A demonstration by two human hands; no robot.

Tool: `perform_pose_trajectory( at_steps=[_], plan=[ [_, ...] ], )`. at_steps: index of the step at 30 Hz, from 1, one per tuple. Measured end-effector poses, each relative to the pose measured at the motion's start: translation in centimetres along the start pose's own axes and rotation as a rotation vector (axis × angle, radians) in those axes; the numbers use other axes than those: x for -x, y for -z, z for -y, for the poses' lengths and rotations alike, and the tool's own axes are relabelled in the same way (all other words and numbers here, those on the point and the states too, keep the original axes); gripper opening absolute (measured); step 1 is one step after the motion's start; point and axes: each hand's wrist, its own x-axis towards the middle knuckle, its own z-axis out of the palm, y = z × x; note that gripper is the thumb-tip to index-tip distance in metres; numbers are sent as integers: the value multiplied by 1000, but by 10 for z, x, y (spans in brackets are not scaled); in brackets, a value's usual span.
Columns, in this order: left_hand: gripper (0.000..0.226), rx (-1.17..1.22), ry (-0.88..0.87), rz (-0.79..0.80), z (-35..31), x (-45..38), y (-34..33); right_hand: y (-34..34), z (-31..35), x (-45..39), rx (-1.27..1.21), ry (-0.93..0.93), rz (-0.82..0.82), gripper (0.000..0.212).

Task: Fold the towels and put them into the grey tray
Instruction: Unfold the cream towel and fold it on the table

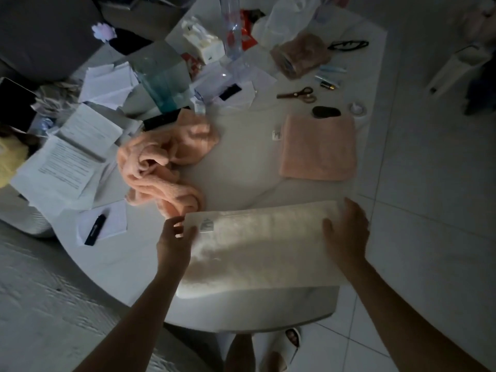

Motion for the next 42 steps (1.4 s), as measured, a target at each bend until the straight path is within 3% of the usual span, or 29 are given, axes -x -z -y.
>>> perform_pose_trajectory(
  at_steps=[3, 8, 12, 16, 23, 25, 28, 31, 35, 42],
  plan=[
    [44, -59, 4, 20, 3, 7, 1, -23, 3, 39, 192, 241, 145, 79],
    [59, -149, 43, 122, 11, 27, 8, -41, -11, 69, 380, 312, 228, 82],
    [48, -135, 35, 177, 39, 50, 19, -26, -40, 83, 439, 335, 214, 85],
    [41, -169, -31, 96, 49, 65, 20, -12, -57, 91, 486, 287, 215, 88],
    [27, -124, -93, -1, 33, 58, 11, -49, 13, 105, 453, 438, 287, 78],
    [34, -135, -190, -14, 22, 43, 4, -72, 45, 110, 409, 518, 315, 79],
    [51, -350, -561, -10, 12, 14, -10, -116, 102, 117, 391, 671, 308, 79],
    [57, -603, -822, 136, 30, -8, -15, -149, 133, 129, 420, 767, 309, 79],
    [54, -734, -802, 138, 55, -22, -16, -139, 92, 117, 406, 753, 271, 86],
    [57, -790, -723, 174, 41, -15, -16, -48, -30, 38, 581, 393, 182, 83]
  ],
)
